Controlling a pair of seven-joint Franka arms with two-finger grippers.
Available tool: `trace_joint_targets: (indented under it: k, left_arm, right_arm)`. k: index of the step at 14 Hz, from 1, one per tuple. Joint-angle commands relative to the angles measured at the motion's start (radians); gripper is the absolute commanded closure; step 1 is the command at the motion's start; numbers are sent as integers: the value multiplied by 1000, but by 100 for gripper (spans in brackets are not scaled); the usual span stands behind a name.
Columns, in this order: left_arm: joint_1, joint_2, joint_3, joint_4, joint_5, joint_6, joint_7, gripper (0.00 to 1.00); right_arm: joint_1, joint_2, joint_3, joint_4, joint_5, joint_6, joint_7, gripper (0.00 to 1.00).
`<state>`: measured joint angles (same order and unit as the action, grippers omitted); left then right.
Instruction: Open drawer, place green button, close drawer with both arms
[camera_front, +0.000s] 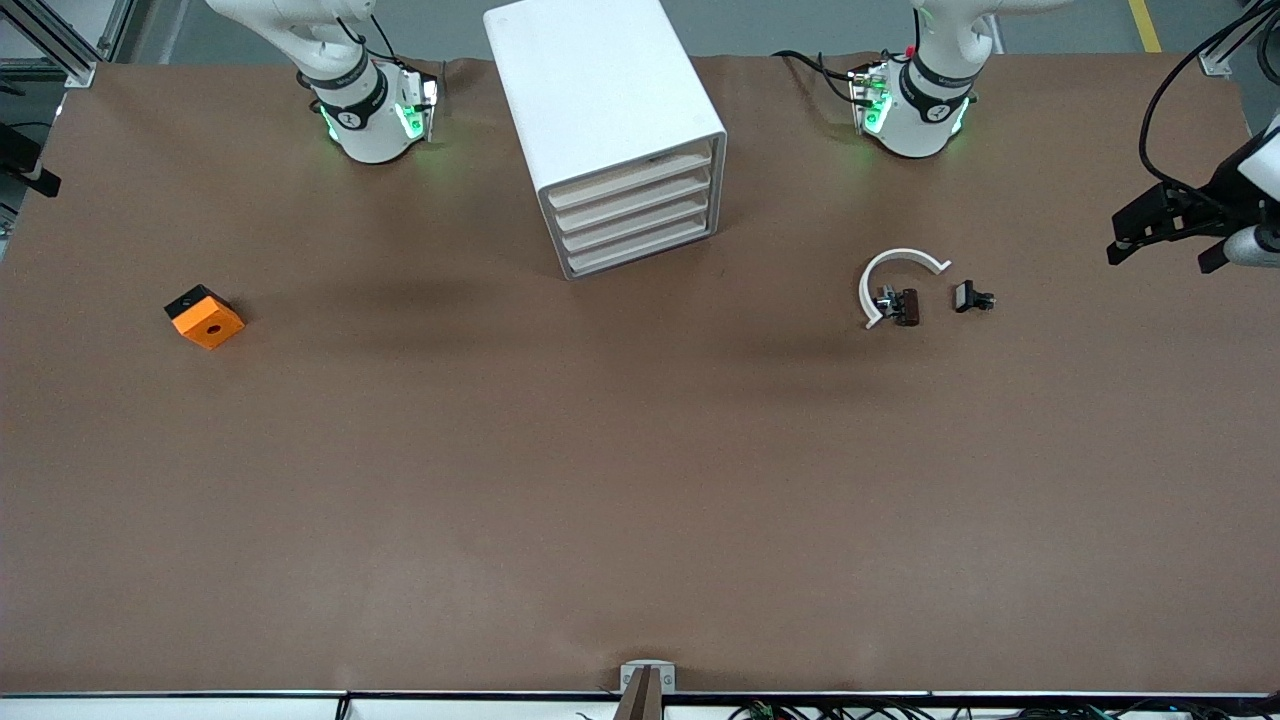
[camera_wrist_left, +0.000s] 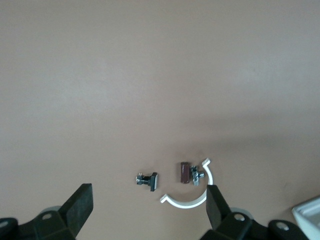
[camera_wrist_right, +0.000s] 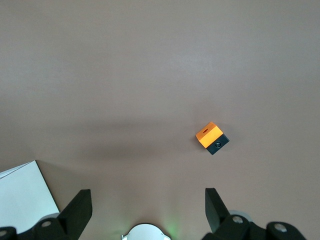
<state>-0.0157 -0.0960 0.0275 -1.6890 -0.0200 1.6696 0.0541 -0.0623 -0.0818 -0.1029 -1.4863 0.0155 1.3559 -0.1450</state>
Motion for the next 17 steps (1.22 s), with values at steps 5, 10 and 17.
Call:
trace_joint_targets:
  k: [5, 10, 17]
  left_arm:
    - [-16, 16, -6, 66, 9, -51, -111, 0]
    - [-13, 18, -8, 66, 9, -57, -105, 0]
    - [-10, 18, -8, 66, 8, -59, -89, 0]
  right_arm:
    - [-8, -29, 6, -28, -6, 12, -13, 0]
    - [-10, -29, 5, -28, -6, 11, -12, 0]
    - [-10, -29, 5, -28, -6, 11, -13, 0]
